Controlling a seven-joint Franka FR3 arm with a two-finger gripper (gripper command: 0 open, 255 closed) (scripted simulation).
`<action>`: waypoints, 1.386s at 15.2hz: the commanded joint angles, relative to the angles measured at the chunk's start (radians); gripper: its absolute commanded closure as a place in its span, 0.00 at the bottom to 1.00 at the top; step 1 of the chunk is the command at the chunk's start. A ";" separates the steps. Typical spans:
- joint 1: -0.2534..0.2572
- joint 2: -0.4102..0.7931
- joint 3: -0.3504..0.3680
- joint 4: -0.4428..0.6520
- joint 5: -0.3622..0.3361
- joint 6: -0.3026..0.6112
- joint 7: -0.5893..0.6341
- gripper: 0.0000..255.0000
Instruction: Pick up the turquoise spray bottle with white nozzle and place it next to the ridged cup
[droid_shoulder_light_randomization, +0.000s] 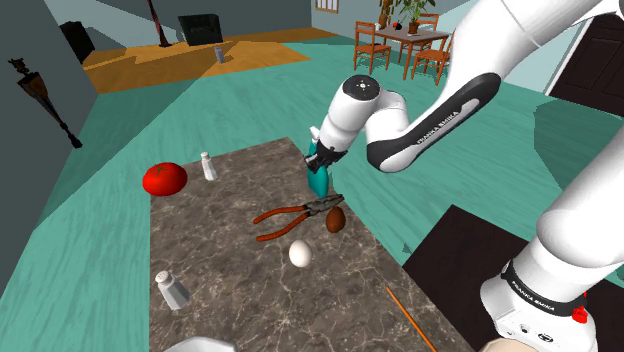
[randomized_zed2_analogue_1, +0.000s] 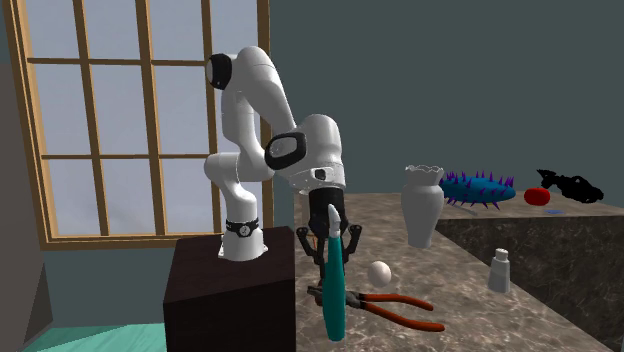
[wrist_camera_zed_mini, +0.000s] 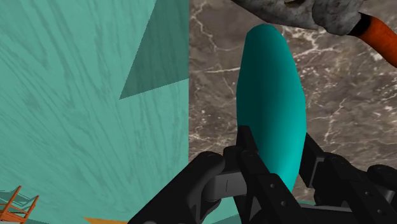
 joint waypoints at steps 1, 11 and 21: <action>-0.002 -0.024 0.010 0.000 0.065 -0.013 -0.053 1.00; 0.028 -0.143 0.007 0.012 0.339 -0.099 -0.282 1.00; 0.073 -0.230 -0.026 0.064 0.495 -0.217 -0.420 1.00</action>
